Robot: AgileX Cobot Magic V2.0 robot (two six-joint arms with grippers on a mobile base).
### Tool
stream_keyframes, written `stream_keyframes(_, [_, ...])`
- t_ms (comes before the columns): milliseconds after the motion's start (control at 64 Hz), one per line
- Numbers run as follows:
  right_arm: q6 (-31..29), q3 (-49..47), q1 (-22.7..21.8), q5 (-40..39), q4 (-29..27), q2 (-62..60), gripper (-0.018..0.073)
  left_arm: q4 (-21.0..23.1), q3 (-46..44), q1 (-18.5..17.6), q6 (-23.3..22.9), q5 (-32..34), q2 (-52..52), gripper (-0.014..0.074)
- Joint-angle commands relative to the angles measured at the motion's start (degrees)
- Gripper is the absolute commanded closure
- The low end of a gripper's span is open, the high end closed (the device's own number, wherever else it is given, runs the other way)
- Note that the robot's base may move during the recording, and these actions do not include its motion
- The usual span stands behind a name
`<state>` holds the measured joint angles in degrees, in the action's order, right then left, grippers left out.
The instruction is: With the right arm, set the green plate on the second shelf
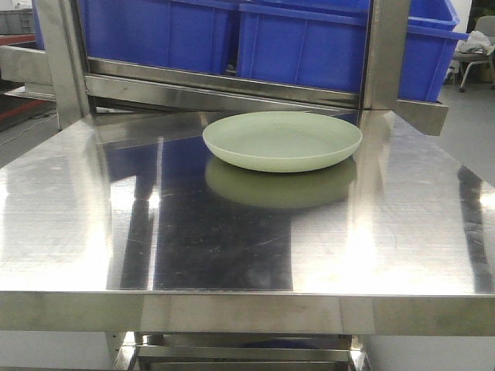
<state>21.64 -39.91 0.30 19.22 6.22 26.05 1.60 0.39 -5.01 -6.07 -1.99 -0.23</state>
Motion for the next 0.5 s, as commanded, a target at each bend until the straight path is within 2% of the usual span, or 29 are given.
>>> stream_keyframes(0, [-1.9, -10.3, 0.3, 8.3, -2.7, 12.6, 0.0501, 0.5, 2.3, -0.4, -0.2, 5.2, -0.9, 0.0466])
stream_keyframes(141, [-11.1, -23.7, 4.1, 18.5, -9.1, 29.8, 0.0501, 0.5, 2.3, -0.4, -0.2, 5.2, -0.9, 0.0466])
stream_keyframes(172, [-15.1, -28.0, 5.8, 19.8, -11.3, 34.9, 0.0501, 0.5, 2.3, -0.4, -0.2, 5.2, -0.9, 0.0466])
stream_keyframes(234, [-19.2, -33.1, 8.1, 20.6, -12.9, 43.2, 0.0501, 0.5, 2.3, -0.4, -0.2, 5.2, -0.9, 0.0466])
stream_keyframes(484, [-19.6, -53.9, 8.7, 30.0, -12.7, 67.6, 0.0500, 0.5, 2.3, -0.4, -0.2, 5.2, -0.9, 0.0466])
